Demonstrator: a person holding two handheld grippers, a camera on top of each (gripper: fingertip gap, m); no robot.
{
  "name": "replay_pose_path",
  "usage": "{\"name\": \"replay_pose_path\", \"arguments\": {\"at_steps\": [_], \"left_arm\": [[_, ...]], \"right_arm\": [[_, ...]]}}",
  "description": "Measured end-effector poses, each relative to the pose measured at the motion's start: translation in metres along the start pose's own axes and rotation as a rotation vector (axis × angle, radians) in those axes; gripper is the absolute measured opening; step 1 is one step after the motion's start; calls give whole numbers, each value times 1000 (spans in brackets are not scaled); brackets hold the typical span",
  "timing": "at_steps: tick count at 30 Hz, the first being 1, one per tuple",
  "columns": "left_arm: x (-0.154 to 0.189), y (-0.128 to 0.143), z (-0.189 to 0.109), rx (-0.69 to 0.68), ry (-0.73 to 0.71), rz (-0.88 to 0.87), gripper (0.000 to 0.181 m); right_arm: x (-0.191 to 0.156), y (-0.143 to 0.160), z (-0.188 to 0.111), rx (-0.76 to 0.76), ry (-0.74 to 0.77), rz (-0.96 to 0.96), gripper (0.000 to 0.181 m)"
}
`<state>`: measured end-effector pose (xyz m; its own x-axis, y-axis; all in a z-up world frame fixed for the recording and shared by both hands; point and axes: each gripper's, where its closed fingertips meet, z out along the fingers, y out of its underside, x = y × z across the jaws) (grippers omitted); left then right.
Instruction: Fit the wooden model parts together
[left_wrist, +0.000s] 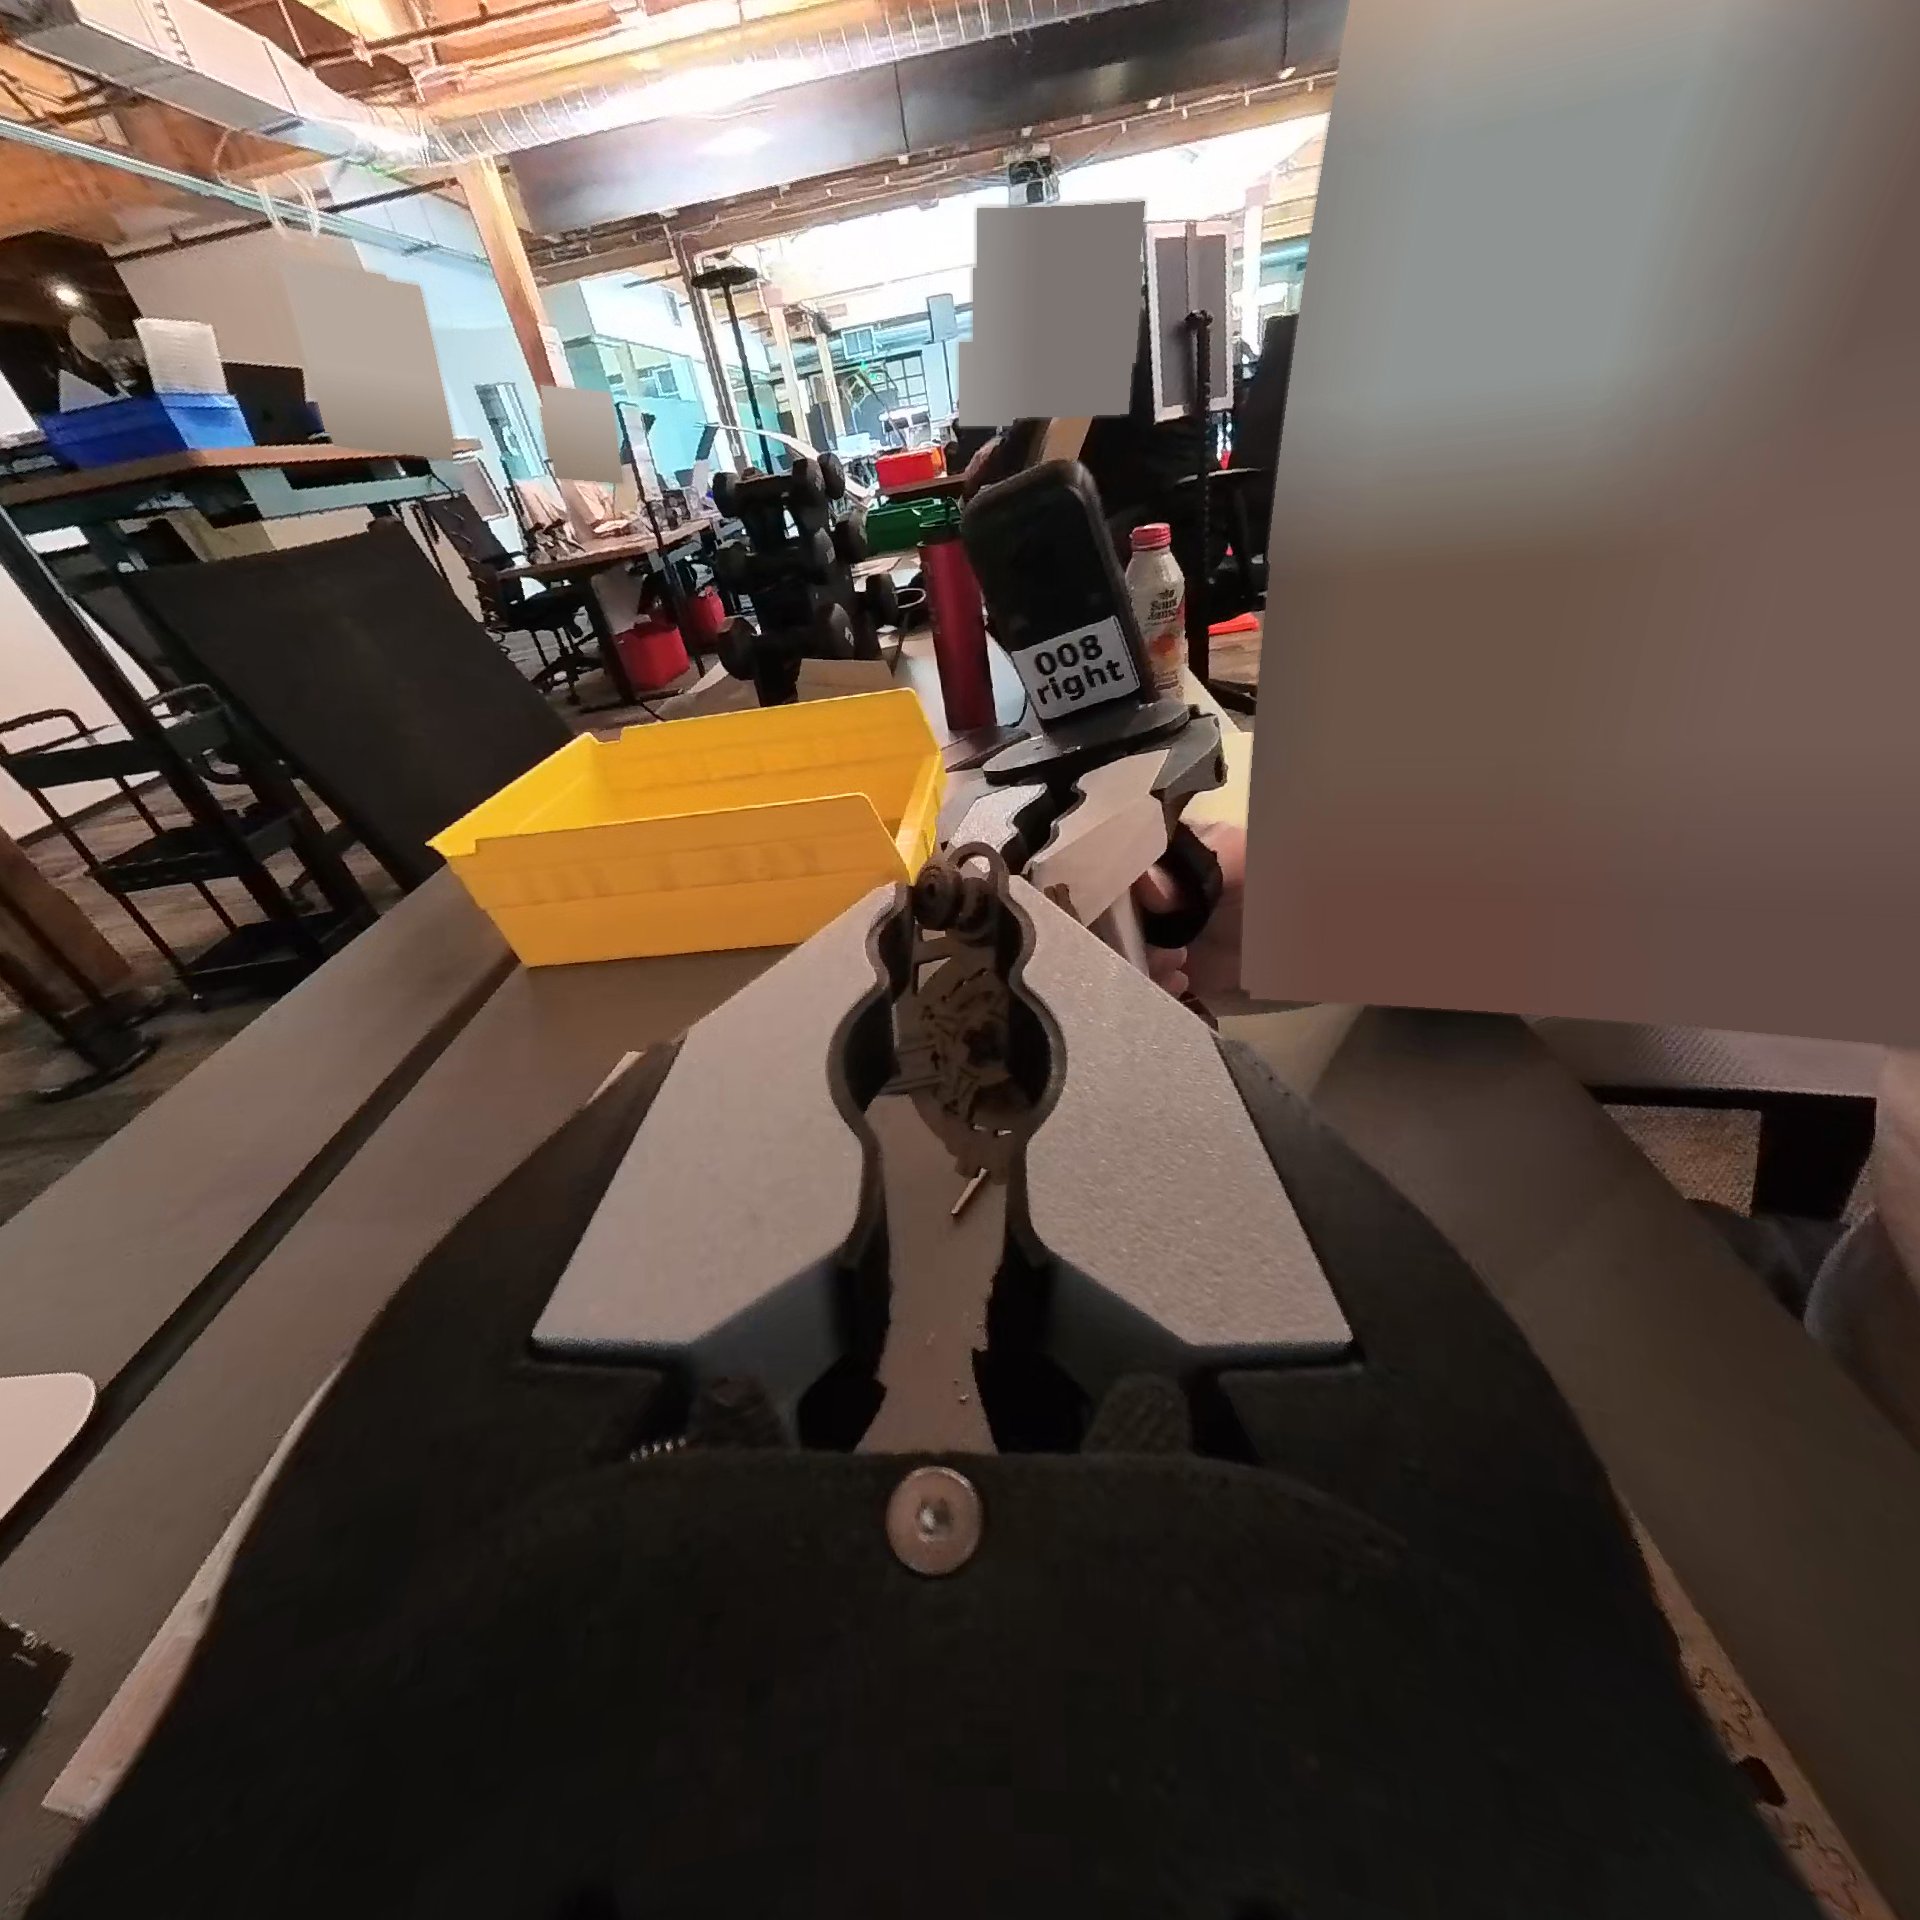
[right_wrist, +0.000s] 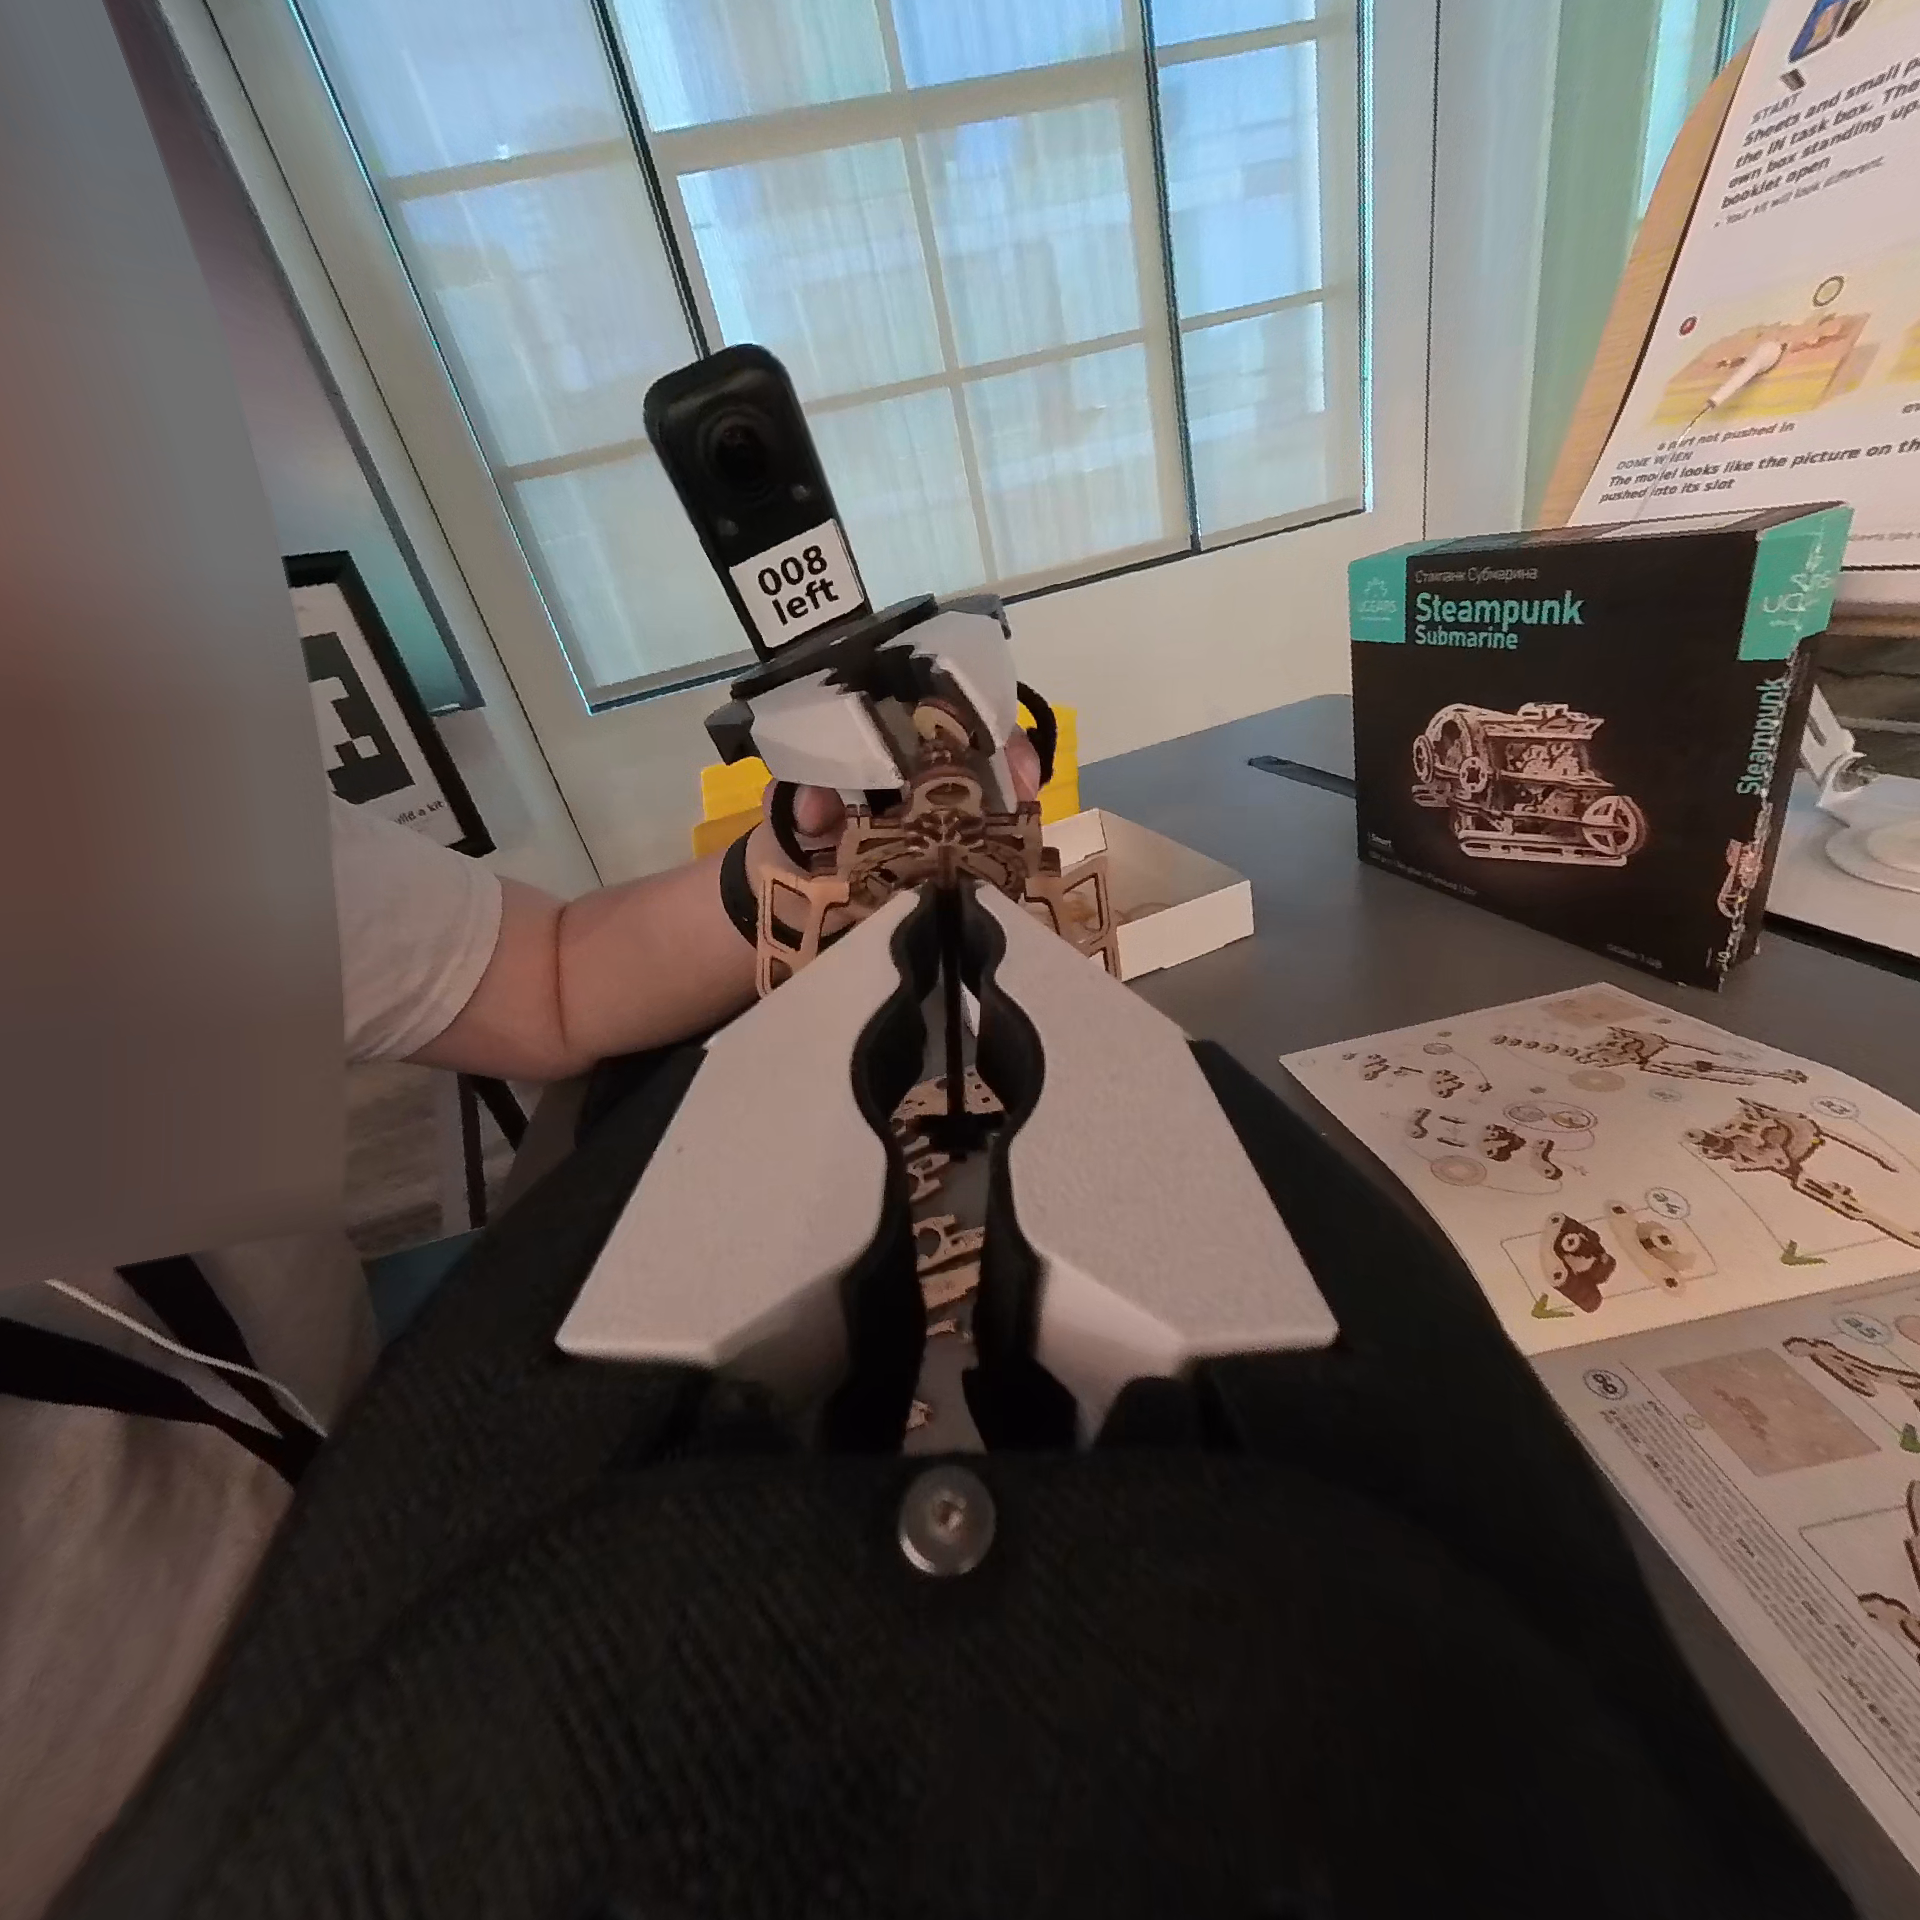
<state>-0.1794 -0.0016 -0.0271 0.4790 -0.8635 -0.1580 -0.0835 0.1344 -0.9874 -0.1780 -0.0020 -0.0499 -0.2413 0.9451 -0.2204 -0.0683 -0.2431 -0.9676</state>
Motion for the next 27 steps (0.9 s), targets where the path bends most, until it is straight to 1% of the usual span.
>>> {"name": "replay_pose_path", "arguments": {"at_steps": [2,3,7,8,11,14,20,27], "left_arm": [[0,1,0,-4,1,-7,14],[1,2,1,-11,8,-9,20],[1,3,3,-22,5,-23,18],[1,3,4,-21,-1,-22,13],[-2,4,4,-21,-18,-33,7],[-2,4,4,-20,-11,-52,7],[-1,7,5,-38,-5,-52,17],[-2,9,4,-38,15,-102,12]], "right_arm": [[1,1,0,-3,6,-2,1],[2,0,0,0,10,2,1],[5,-4,-4,25,8,23,1],[5,-5,-4,28,7,25,1],[5,-3,-4,14,14,15,1],[6,-2,-4,7,13,16,1],[10,1,-5,-20,47,-30,1],[11,4,-4,-51,80,-108,1]]}}
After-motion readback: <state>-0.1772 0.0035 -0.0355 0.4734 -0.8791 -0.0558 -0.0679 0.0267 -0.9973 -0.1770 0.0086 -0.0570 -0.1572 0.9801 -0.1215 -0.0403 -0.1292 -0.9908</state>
